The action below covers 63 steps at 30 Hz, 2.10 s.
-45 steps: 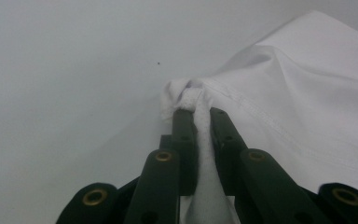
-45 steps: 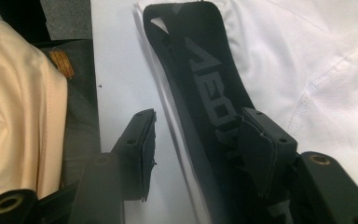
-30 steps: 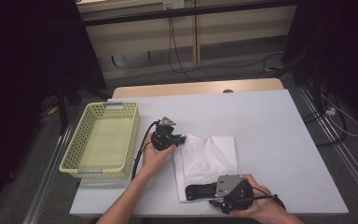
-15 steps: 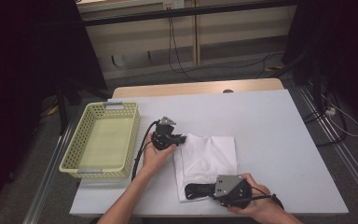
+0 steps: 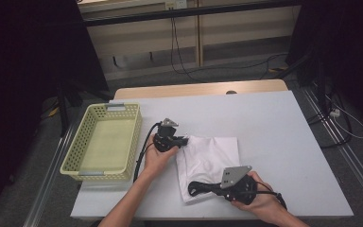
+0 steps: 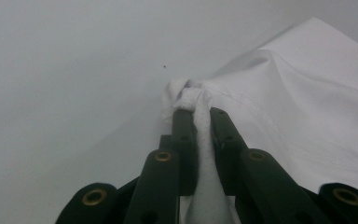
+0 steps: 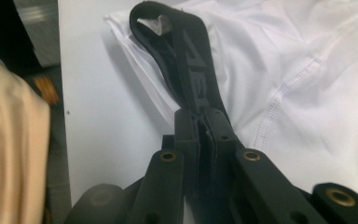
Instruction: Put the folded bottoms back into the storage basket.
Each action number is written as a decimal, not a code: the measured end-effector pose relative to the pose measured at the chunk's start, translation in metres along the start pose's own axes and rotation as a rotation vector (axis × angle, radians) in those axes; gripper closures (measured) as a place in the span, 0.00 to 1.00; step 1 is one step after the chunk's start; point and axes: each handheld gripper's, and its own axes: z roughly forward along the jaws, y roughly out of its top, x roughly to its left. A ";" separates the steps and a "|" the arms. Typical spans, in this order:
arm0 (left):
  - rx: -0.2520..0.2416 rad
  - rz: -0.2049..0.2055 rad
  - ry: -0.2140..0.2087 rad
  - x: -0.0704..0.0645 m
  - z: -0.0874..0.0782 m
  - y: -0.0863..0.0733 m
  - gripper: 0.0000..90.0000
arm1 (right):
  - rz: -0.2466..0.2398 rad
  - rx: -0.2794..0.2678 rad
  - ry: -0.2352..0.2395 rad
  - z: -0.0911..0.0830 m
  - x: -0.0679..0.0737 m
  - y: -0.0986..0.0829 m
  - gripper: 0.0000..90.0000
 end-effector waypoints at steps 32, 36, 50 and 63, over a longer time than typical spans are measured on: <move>-0.004 -0.025 -0.020 0.005 0.000 -0.001 0.91 | -0.188 0.014 -0.075 0.009 0.009 -0.005 0.73; 0.006 -0.020 -0.017 0.005 0.001 -0.001 0.91 | -0.185 0.024 -0.110 0.010 0.011 -0.004 0.82; 0.062 0.008 0.064 0.006 0.009 -0.004 0.50 | -0.038 -0.005 -0.029 0.001 0.003 0.000 0.90; 0.090 0.023 0.019 -0.008 0.013 -0.001 0.78 | -0.044 -0.009 0.009 0.001 0.010 0.004 0.90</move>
